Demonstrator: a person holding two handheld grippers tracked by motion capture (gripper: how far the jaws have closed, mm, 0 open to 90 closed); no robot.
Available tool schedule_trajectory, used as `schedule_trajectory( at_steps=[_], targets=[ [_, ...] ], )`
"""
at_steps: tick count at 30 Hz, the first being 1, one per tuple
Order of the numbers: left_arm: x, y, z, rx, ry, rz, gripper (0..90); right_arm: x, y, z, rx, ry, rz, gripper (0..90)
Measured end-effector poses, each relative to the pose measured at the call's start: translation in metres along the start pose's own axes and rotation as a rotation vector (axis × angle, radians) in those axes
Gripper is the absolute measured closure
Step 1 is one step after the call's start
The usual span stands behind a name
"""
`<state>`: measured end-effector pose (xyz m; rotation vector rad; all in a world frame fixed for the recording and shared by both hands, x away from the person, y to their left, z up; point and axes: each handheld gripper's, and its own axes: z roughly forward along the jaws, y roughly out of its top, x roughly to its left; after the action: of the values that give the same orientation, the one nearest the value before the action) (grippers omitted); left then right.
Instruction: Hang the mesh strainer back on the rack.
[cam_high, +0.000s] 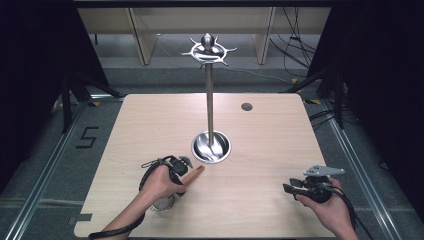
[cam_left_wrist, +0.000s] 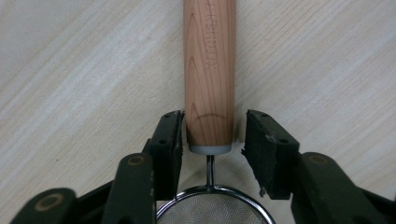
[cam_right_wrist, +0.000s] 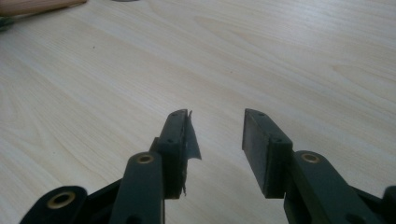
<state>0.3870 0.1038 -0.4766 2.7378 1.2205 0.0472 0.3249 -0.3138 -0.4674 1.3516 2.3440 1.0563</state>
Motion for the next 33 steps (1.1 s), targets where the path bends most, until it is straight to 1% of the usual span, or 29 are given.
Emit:
schedule_trajectory(
  at_steps=[1,2,3,4,5,6,7,8,9,10,11,12,13,14,15,16,17,18,19,20,23,24,26,27,28,30,31,32,33],
  targets=[
    [-0.001,0.000,0.001,0.002,0.014,0.012,57.1,0.000,0.000,0.000,0.003,-0.003,0.001,61.6],
    [-0.003,0.001,0.001,0.011,0.021,0.014,57.2,0.001,0.000,0.000,0.008,0.001,0.013,61.7],
    [-0.001,0.002,0.002,0.010,0.037,0.063,57.8,0.001,0.000,0.000,0.013,0.003,0.013,61.6],
    [-0.002,0.002,0.003,0.009,0.036,0.063,58.6,0.001,0.000,0.000,0.014,0.002,0.011,61.6],
    [-0.004,0.002,0.002,0.018,0.025,0.041,59.6,0.001,0.000,0.000,0.015,0.002,0.015,61.6],
    [-0.003,0.003,0.002,0.017,0.032,0.062,60.3,0.001,0.000,0.000,0.012,0.002,0.011,61.6],
    [-0.004,0.002,0.002,0.015,0.019,0.027,61.7,0.001,-0.001,0.000,0.011,0.001,0.007,61.6],
    [-0.004,0.002,0.002,0.015,0.020,0.028,63.9,0.002,-0.001,-0.001,0.014,0.001,0.016,61.6],
    [-0.003,0.002,0.002,0.013,0.018,0.031,66.8,0.001,-0.001,-0.001,0.010,0.002,0.007,61.5],
    [-0.003,0.002,0.002,0.012,0.017,0.034,67.6,0.002,-0.001,0.000,0.008,0.005,0.033,61.5],
    [-0.003,0.002,0.002,0.002,0.014,0.031,68.0,-0.002,-0.001,0.000,-0.003,0.001,-0.011,61.5],
    [-0.002,0.002,0.002,0.002,0.008,0.027,68.2,-0.001,0.000,-0.001,0.005,-0.006,-0.002,61.5],
    [-0.002,0.002,0.002,-0.004,0.001,0.024,68.4,0.000,-0.001,-0.001,0.002,0.001,0.028,61.5],
    [-0.002,0.002,0.002,0.005,-0.003,0.032,68.6,-0.001,-0.001,-0.001,-0.003,0.002,0.011,61.5],
    [-0.003,0.002,0.002,0.000,-0.006,0.026,68.7,-0.001,-0.001,-0.001,-0.004,0.003,0.011,61.5],
    [-0.003,0.002,0.002,-0.003,-0.005,0.027,68.7,0.000,-0.001,-0.001,0.002,0.002,0.034,61.4],
    [-0.004,0.002,0.001,-0.010,-0.007,0.024,68.7,-0.001,-0.001,-0.001,-0.002,0.003,0.024,61.5],
    [-0.002,0.003,-0.001,-0.013,0.007,0.066,68.8,-0.001,-0.001,-0.001,-0.004,0.005,0.017,61.5],
    [-0.002,0.003,-0.002,-0.023,0.006,0.063,68.7,-0.003,-0.001,-0.001,-0.008,-0.009,-0.013,61.4],
    [-0.003,0.003,-0.003,-0.028,0.007,0.069,68.8,-0.001,-0.001,-0.001,-0.001,0.002,0.017,61.3],
    [-0.004,0.001,-0.005,-0.064,-0.001,0.076,68.8,0.001,-0.001,0.000,0.010,0.011,0.042,61.2],
    [-0.005,0.002,-0.006,-0.061,-0.004,0.083,68.8,0.001,-0.001,0.000,0.007,0.011,0.039,61.2],
    [-0.006,0.002,-0.008,-0.078,-0.005,0.088,68.8,0.000,-0.001,0.000,-0.003,0.009,0.022,61.1],
    [-0.006,0.002,-0.009,-0.093,-0.010,0.084,68.8,-0.001,-0.001,0.000,-0.004,0.008,0.020,61.1],
    [-0.007,0.003,-0.011,-0.100,-0.007,0.092,68.8,-0.001,-0.001,0.000,-0.004,0.009,0.019,61.1],
    [-0.008,0.003,-0.014,-0.117,-0.008,0.096,68.9,-0.001,-0.001,0.000,-0.004,0.008,0.021,61.1],
    [-0.008,0.003,-0.015,-0.133,-0.009,0.094,68.9,-0.001,-0.001,0.000,-0.003,0.011,0.024,61.1],
    [-0.008,0.003,-0.016,-0.139,-0.018,0.092,68.9,-0.002,-0.001,0.000,-0.006,0.007,0.020,61.0],
    [-0.007,0.003,-0.017,-0.154,-0.015,0.100,68.9,-0.002,-0.001,0.000,-0.005,0.007,0.019,61.0]
  ],
)
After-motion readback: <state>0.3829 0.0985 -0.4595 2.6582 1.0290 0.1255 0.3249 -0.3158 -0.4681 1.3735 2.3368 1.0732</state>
